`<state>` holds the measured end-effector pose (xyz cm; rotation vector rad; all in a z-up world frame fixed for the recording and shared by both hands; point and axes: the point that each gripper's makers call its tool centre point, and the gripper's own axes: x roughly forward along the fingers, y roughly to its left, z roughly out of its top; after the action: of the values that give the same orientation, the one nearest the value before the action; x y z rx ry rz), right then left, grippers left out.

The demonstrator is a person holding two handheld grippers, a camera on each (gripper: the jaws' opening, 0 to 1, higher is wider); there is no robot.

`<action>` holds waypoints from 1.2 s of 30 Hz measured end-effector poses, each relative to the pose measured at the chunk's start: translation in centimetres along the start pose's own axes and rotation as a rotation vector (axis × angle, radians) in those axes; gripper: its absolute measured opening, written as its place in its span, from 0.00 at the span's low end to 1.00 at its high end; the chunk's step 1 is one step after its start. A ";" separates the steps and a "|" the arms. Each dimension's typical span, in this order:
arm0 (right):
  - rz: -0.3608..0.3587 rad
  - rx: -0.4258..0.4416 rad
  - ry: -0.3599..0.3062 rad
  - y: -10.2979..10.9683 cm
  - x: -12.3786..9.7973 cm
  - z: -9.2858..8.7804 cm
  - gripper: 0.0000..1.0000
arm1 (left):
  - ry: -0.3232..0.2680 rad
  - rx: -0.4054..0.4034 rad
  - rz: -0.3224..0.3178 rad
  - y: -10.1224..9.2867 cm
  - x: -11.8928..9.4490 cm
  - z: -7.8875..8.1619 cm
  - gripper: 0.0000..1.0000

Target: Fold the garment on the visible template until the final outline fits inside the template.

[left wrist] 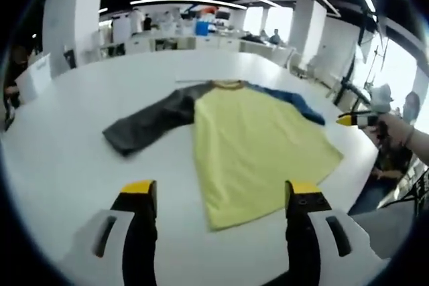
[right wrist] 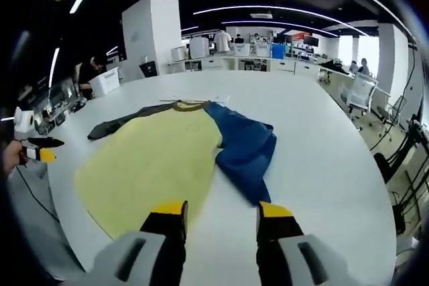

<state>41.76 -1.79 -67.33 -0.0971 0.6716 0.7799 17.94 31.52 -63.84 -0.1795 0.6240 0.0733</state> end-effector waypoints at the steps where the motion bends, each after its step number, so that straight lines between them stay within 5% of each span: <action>1: -0.010 -0.012 0.005 -0.5 0.3 0.0 0.38 | -0.001 0.001 -0.003 0.0 0.0 0.1 0.78; 17: -0.055 -0.209 0.128 -2.6 4.0 -2.3 0.28 | -0.009 0.026 -0.019 -0.2 0.5 1.1 0.79; 23: -0.075 -0.274 0.127 -3.8 4.0 -2.4 0.24 | -0.013 0.033 -0.015 -0.2 0.6 1.5 0.76; 30: -0.069 -0.229 0.104 -4.3 4.2 -1.9 0.12 | -0.009 0.028 -0.013 -0.4 0.8 1.6 0.70; 36: -0.091 -0.321 0.115 -4.3 4.0 -1.9 0.09 | -0.008 0.021 -0.014 -0.5 0.7 1.7 0.65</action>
<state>45.69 -3.00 -71.85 -0.4642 0.6414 0.7930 19.57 31.37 -62.82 -0.1635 0.6156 0.0543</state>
